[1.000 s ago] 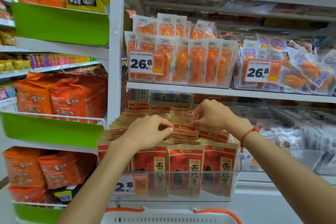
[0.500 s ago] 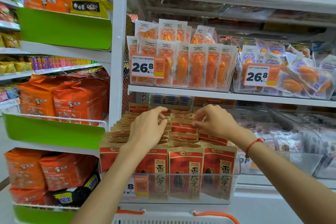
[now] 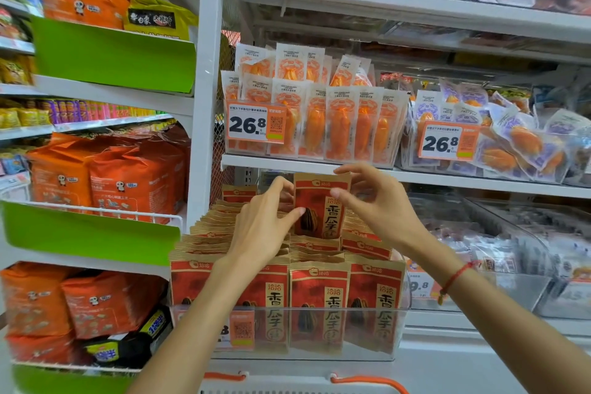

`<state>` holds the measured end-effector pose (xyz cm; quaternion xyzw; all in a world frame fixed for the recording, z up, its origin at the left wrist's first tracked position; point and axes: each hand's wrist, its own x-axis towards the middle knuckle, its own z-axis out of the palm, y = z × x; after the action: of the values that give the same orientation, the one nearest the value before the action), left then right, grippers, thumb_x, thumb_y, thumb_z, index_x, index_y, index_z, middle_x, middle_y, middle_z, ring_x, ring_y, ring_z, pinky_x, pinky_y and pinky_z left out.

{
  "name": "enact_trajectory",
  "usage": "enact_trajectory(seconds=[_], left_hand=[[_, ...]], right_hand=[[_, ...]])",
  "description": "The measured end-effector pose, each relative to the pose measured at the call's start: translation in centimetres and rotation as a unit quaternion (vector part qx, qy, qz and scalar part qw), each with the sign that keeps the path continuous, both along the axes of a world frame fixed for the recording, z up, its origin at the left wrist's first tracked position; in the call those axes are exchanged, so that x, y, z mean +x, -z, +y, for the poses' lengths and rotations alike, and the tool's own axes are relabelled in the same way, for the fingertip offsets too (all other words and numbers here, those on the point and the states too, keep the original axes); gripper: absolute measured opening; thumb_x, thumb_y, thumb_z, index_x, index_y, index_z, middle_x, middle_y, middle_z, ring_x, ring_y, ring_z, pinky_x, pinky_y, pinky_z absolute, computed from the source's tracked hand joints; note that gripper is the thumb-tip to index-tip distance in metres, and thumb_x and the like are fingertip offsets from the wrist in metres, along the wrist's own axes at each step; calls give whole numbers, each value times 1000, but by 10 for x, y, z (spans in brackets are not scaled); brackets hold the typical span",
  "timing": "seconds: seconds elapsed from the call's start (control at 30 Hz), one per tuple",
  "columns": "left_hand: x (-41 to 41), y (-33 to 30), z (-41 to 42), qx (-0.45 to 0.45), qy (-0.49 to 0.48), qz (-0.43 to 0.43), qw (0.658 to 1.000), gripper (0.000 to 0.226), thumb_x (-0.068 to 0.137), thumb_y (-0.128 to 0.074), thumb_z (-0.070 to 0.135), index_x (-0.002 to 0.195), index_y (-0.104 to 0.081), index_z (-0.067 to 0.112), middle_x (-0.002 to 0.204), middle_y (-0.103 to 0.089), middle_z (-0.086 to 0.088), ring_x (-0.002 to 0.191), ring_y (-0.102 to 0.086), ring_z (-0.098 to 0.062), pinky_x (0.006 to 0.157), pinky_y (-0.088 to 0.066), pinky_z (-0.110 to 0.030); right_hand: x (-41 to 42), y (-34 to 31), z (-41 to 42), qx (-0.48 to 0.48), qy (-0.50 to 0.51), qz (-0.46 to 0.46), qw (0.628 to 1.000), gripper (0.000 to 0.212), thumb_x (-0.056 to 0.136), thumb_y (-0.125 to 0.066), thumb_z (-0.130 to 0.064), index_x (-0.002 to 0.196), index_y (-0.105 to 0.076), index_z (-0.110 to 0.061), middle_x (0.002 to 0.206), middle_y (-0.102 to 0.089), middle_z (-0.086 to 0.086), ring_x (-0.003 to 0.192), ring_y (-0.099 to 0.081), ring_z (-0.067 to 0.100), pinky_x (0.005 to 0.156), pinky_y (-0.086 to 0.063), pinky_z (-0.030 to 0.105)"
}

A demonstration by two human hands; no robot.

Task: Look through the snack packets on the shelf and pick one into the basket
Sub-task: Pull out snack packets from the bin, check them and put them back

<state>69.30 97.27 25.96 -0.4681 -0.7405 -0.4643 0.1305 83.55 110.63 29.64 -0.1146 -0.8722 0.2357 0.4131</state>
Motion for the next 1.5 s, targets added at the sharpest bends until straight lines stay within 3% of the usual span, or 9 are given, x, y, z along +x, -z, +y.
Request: enact_trajectory(seconds=[0.1, 0.23, 0.37, 0.5, 0.63, 0.83, 1.03, 1.27, 1.5], left_hand=[[8, -5, -4, 43, 27, -5, 999, 24, 88, -69, 30, 107, -54, 28, 104, -68, 14, 94, -66, -3, 85, -55, -26], [22, -22, -15, 90, 42, -10, 995, 22, 89, -69, 24, 102, -54, 32, 93, -64, 22, 85, -62, 10, 80, -53, -15], [33, -41, -34, 126, 67, -44, 989, 28, 88, -70, 22, 109, -54, 32, 97, -60, 27, 88, -57, 20, 78, -51, -7], [48, -47, -65, 70, 73, -71, 992, 46, 86, -64, 48, 128, -49, 36, 113, -59, 28, 103, -58, 10, 88, -51, -20], [61, -26, -95, -34, 60, -93, 993, 64, 64, -56, 79, 118, -57, 44, 107, -68, 26, 99, -63, 6, 90, -53, -33], [67, 20, -113, -41, 97, -257, 961, 17, 81, -69, 40, 97, -65, 41, 88, -72, 23, 83, -66, 9, 72, -56, -19], [64, 52, -122, -68, 111, -409, 903, 18, 89, -64, 33, 103, -72, 28, 94, -76, 6, 91, -72, -9, 79, -58, -30], [75, 60, -115, -87, 129, -385, 910, 14, 87, -67, 29, 99, -65, 35, 94, -72, 12, 86, -69, 2, 73, -60, -26], [69, 65, -115, -121, 129, -363, 915, 21, 88, -65, 32, 109, -68, 32, 103, -72, 15, 93, -68, 2, 75, -58, -24]], right_hand=[[-1, 9, 1, -91, 10, -62, 994, 67, 80, -77, -28, 136, -40, -27, 110, -62, -12, 99, -61, 6, 88, -51, 27], [0, 9, -5, -115, -54, -26, 992, 28, 86, -72, -22, 112, -65, -27, 104, -71, -11, 99, -66, 5, 93, -53, 34], [8, -8, -22, -78, -80, 36, 993, 30, 86, -71, -27, 115, -66, -23, 105, -72, -11, 98, -67, 7, 89, -53, 33], [26, -14, -45, -146, -128, 68, 979, 31, 89, -65, -31, 117, -64, -19, 108, -72, -11, 101, -67, 3, 86, -54, 21], [39, 10, -72, -284, -203, 42, 936, 28, 90, -63, -20, 117, -58, -15, 99, -75, -4, 92, -71, 9, 71, -56, 20], [41, 58, -91, -331, -194, -48, 922, 36, 88, -67, -22, 121, -55, -13, 104, -74, 1, 93, -72, 12, 75, -59, 27], [44, 81, -90, -333, -147, -162, 917, 42, 84, -71, -32, 121, -56, -17, 104, -73, -4, 92, -71, 6, 82, -58, 26], [36, 91, -97, -226, -28, -76, 971, 59, 73, -76, -50, 119, -50, -25, 104, -67, -17, 94, -65, -2, 80, -53, 22], [36, 91, -91, -288, -37, -54, 955, 32, 98, -48, -43, 93, -65, -15, 85, -71, -9, 78, -68, 2, 71, -54, 23]])
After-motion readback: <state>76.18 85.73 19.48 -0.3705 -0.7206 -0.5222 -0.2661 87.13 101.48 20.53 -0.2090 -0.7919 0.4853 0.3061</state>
